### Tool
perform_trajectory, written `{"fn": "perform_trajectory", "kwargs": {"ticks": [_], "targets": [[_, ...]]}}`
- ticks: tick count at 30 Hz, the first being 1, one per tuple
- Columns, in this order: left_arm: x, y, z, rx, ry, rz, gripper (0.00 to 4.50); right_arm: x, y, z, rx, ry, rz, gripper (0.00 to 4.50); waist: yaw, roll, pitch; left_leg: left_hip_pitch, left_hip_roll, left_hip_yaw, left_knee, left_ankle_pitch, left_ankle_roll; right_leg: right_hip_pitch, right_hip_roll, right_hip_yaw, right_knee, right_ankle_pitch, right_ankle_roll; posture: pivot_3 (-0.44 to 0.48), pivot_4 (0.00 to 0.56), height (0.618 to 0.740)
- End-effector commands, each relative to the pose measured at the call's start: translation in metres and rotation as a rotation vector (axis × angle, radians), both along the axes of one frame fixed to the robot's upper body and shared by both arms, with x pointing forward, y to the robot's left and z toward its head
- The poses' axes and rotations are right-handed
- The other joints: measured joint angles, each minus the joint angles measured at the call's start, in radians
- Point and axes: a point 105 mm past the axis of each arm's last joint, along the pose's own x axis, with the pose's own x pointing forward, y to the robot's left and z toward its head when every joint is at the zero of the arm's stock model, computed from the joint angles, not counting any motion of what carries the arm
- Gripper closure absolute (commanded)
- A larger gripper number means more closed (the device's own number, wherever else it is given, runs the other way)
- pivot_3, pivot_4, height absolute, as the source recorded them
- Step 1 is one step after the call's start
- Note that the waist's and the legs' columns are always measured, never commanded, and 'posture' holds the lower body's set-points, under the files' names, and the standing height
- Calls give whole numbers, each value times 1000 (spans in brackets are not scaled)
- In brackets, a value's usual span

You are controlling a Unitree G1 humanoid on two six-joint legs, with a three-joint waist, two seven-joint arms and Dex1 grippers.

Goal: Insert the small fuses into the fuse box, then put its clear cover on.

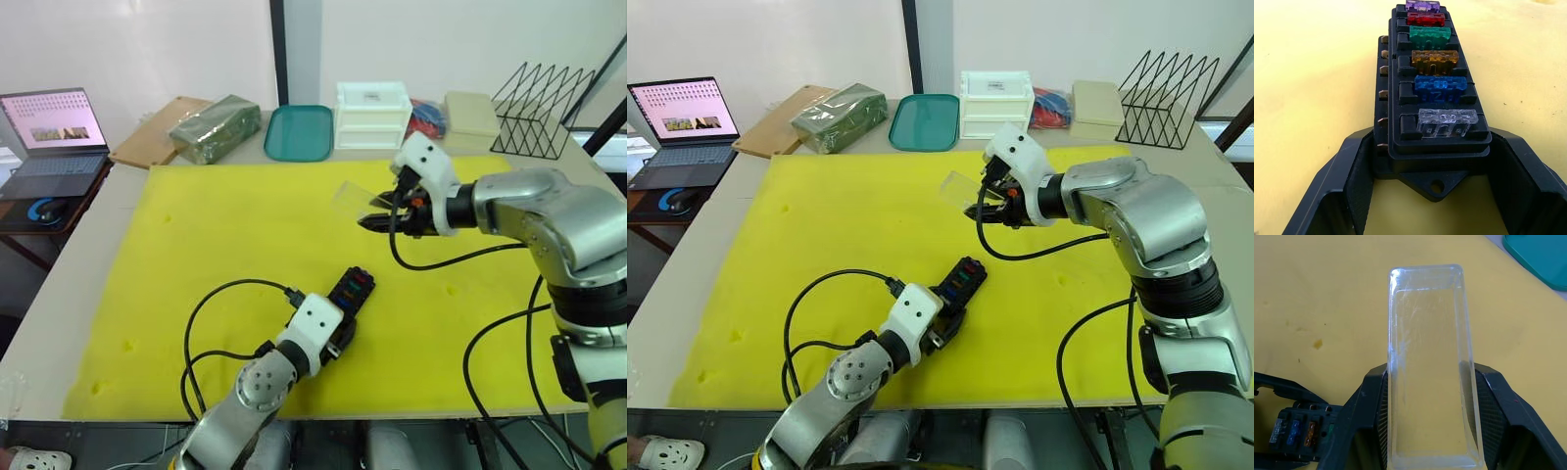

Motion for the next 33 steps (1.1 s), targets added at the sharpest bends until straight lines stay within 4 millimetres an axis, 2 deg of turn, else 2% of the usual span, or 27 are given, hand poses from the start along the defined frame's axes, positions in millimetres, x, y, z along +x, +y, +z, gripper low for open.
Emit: {"fn": "perform_trajectory", "kwargs": {"ticks": [1,8,11,15,19,23,28,33], "targets": [[19,27,-5,46,10,22,1690,-3,3,11,3,-64,18,2619,-1,0,0,0,0,0,0,0,0,0,0,0,0,0,0,0,150,740],[25,34,-6,58,73,-201,1725,-3,1,14,6,-90,5,2619,-3,0,0,0,0,0,0,0,0,0,0,0,0,0,0,0,150,740],[24,37,0,89,67,-431,1725,-12,-7,16,2,-98,3,2619,-2,0,0,0,0,0,0,0,0,0,0,0,0,0,0,0,150,740],[30,44,4,124,39,-617,1725,-29,-11,13,-18,-84,52,2619,-3,0,0,0,0,0,-1,0,0,0,0,0,-1,0,0,0,150,740],[40,48,8,134,4,-771,1725,-53,-11,2,-55,-25,148,2619,-2,0,0,0,0,0,0,0,0,0,0,-2,-1,0,0,0,150,740],[49,46,6,158,-35,-870,1725,-78,-2,-17,-106,73,266,2619,-2,0,0,0,0,0,0,0,0,0,0,-2,-1,0,0,0,150,740],[54,40,2,146,-25,-922,1725,-81,15,-41,-179,93,323,2619,1,0,0,0,0,-1,1,0,0,1,-1,-2,-1,0,0,0,150,740],[54,41,-2,161,1,-951,1725,-79,25,-51,-197,108,354,2619,0,0,0,0,0,-1,2,0,0,1,-1,-3,0,0,0,0,150,740]]}}
